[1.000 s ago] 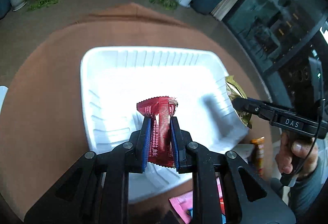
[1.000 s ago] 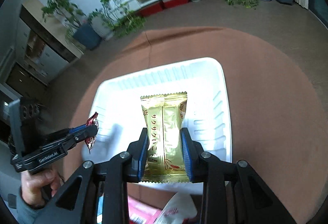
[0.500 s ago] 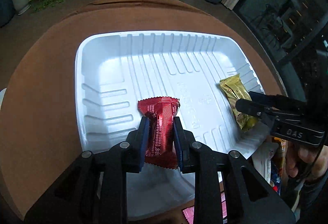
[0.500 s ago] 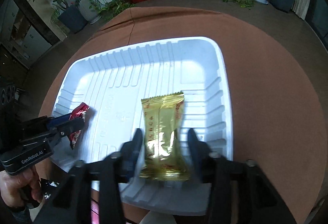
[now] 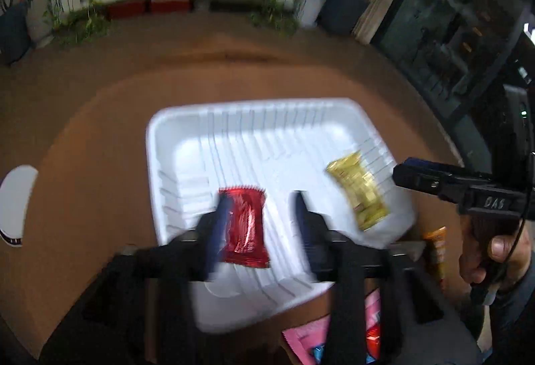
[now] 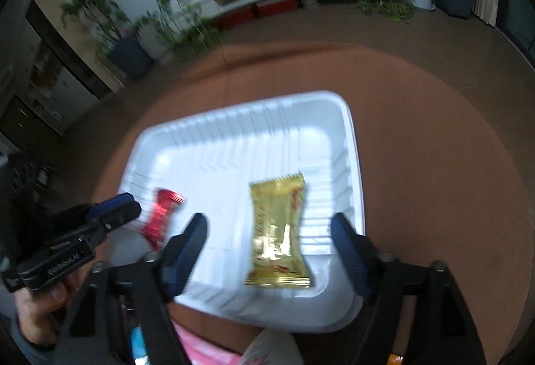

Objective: Organize snacks
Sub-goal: 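Lower both snacks into the white tray and open both tools, then move both tools back over the snack pile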

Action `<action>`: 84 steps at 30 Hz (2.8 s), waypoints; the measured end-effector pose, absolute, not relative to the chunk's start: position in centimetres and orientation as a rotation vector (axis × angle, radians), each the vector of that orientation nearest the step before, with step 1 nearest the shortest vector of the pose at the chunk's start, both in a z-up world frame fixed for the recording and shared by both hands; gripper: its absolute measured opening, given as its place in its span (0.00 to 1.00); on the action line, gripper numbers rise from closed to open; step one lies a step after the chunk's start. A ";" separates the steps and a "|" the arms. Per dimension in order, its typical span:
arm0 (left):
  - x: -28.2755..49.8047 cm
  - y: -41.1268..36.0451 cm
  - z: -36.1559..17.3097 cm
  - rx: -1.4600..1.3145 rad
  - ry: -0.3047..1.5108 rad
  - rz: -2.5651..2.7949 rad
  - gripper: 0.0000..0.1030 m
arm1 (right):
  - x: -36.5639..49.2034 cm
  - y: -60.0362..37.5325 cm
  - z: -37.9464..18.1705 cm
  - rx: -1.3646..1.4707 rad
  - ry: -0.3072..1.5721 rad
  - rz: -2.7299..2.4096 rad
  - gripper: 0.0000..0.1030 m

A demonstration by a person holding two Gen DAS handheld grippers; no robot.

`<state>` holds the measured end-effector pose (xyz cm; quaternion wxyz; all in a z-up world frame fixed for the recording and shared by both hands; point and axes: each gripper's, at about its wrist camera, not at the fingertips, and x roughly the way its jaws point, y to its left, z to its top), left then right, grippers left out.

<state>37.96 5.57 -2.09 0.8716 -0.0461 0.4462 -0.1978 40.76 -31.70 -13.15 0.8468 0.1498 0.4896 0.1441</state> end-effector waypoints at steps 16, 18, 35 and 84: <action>17.6 9.7 4.1 -0.162 0.623 -0.290 1.00 | 21.4 -41.2 -6.7 0.672 0.606 0.467 1.00; 14.8 9.4 3.7 -0.081 0.602 -0.153 1.00 | 18.9 -41.6 -7.8 0.677 0.627 0.418 1.00; 4.7 5.6 -2.5 -0.048 0.739 -0.236 1.00 | 12.3 -39.7 -13.1 0.527 0.813 0.250 0.85; 19.1 4.3 -7.0 -0.021 1.031 -0.296 0.61 | 21.4 -35.7 -18.6 0.418 1.091 0.355 0.48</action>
